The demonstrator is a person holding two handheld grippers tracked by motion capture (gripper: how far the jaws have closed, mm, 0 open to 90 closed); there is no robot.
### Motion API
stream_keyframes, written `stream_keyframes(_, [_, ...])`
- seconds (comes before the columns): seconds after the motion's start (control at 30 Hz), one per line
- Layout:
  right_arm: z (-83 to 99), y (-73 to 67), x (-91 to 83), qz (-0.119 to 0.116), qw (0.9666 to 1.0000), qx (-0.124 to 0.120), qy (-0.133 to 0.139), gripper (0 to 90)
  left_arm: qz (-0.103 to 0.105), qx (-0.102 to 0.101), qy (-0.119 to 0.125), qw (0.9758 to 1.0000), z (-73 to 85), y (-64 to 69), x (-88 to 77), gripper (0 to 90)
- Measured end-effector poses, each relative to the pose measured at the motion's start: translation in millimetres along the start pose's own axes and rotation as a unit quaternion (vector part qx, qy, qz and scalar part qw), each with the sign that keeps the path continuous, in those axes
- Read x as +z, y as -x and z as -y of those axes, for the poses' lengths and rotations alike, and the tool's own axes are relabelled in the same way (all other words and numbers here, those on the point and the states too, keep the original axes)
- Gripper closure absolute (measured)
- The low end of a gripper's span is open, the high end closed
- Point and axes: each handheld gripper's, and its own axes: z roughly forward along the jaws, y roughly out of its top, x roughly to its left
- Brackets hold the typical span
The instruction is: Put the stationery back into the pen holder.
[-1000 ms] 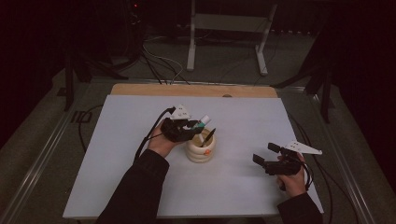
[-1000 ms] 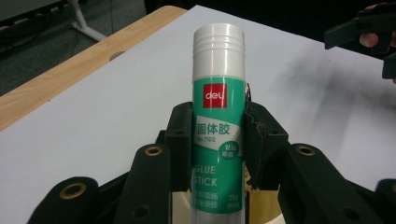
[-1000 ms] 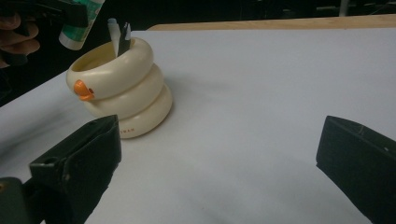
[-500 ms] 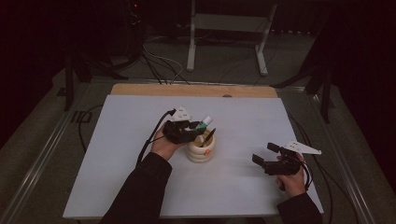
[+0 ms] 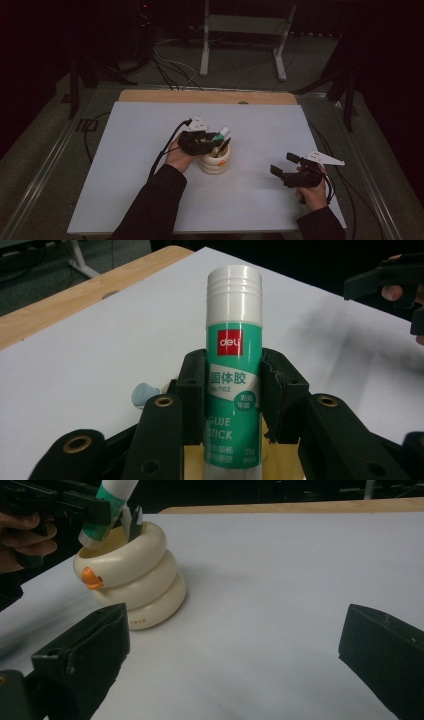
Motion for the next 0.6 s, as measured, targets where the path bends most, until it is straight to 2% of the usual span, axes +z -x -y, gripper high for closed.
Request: stream_keyframes(0.6, [0.0, 0.5, 0.0, -0.001, 1.0000, 0.002, 0.001, 0.1, 0.000, 0.002, -0.007, 1.0000, 2.1, -2.2, 3.6, 66.0])
